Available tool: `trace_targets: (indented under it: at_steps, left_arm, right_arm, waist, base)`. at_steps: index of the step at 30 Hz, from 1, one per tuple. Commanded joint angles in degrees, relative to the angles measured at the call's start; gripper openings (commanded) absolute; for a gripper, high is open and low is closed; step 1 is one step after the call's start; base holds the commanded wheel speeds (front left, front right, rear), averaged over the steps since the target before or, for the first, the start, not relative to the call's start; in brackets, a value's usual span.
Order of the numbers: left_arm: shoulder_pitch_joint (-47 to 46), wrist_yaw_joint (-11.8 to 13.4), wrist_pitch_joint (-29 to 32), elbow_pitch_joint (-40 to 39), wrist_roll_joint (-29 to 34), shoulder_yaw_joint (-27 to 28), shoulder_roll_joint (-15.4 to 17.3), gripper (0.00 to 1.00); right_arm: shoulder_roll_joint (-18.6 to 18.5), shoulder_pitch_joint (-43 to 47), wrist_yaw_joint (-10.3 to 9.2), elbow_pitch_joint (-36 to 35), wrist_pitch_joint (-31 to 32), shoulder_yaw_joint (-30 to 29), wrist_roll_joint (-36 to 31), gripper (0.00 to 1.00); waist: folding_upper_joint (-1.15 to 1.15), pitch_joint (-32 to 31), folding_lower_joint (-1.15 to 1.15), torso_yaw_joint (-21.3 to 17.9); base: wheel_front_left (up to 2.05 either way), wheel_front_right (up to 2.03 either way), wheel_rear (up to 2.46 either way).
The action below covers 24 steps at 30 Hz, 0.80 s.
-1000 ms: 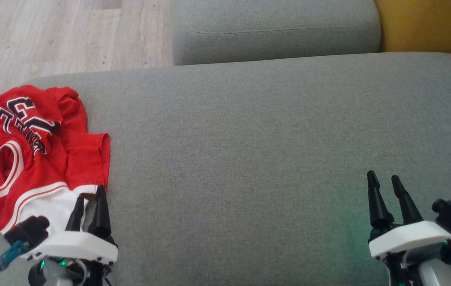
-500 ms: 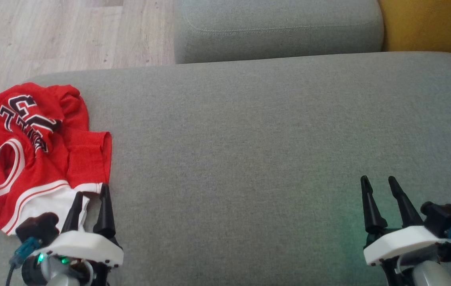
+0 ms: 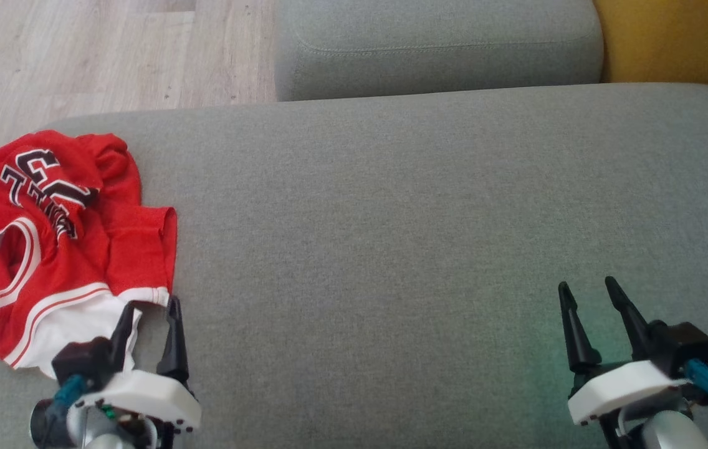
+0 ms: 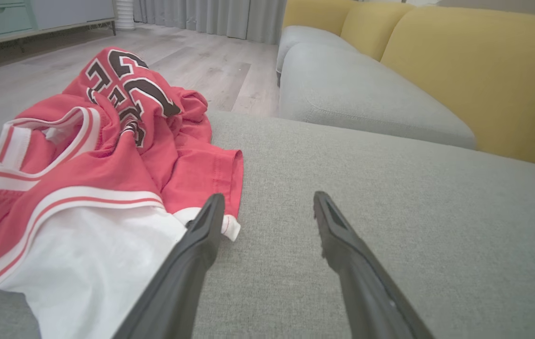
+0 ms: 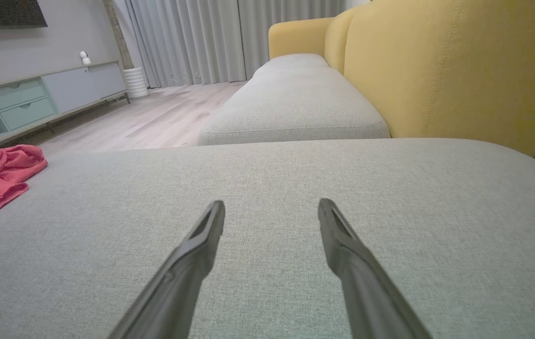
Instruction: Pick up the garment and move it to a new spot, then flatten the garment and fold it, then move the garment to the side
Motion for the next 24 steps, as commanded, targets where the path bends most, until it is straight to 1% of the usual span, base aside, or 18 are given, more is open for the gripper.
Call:
trace_targets:
  at_steps: [1, 12, 17, 20, 24]
  left_arm:
    - [-2.37, 0.63, -1.15, -1.33, 2.23, 1.36, 1.38, 1.0]
    - [-2.2, 1.52, -2.82, 0.97, 8.45, 0.92, 1.75, 1.0]
    - [-2.26, 1.79, -3.66, 2.2, 11.29, 0.55, 1.85, 1.0]
    - [-2.35, 1.71, -3.71, 3.27, 11.13, 0.41, 1.78, 1.0]
    - [-2.7, 1.68, -3.71, 4.11, 10.53, 0.31, 1.66, 1.0]
  right_arm:
    - [-0.81, -3.23, -0.04, -1.25, -1.05, 0.97, -2.41, 1.0]
    - [-1.13, -3.19, -0.04, -0.66, -2.74, 1.33, -9.48, 1.0]
    - [-0.68, -3.16, -0.04, -0.7, -3.58, 1.01, -12.18, 1.0]
    - [-0.38, -3.25, -0.04, -0.5, -3.63, 0.53, -11.41, 1.0]
    - [0.12, -3.39, -0.04, 0.03, -3.63, -0.3, -8.83, 1.0]
  waist:
    - [0.0, 0.03, 0.0, 0.03]
    - [0.0, -0.07, 0.0, 0.41]
    - [0.0, -0.14, 0.0, 0.65]
    - [0.0, -0.22, 0.0, 0.66]
    - [0.0, -0.19, 0.0, 0.67]
  base:
    - [0.0, 0.0, 0.0]
    - [0.0, 0.0, 0.0]
    - [0.0, 0.0, 0.0]
    - [0.0, 0.0, 0.0]
    - [0.0, 0.0, 0.0]
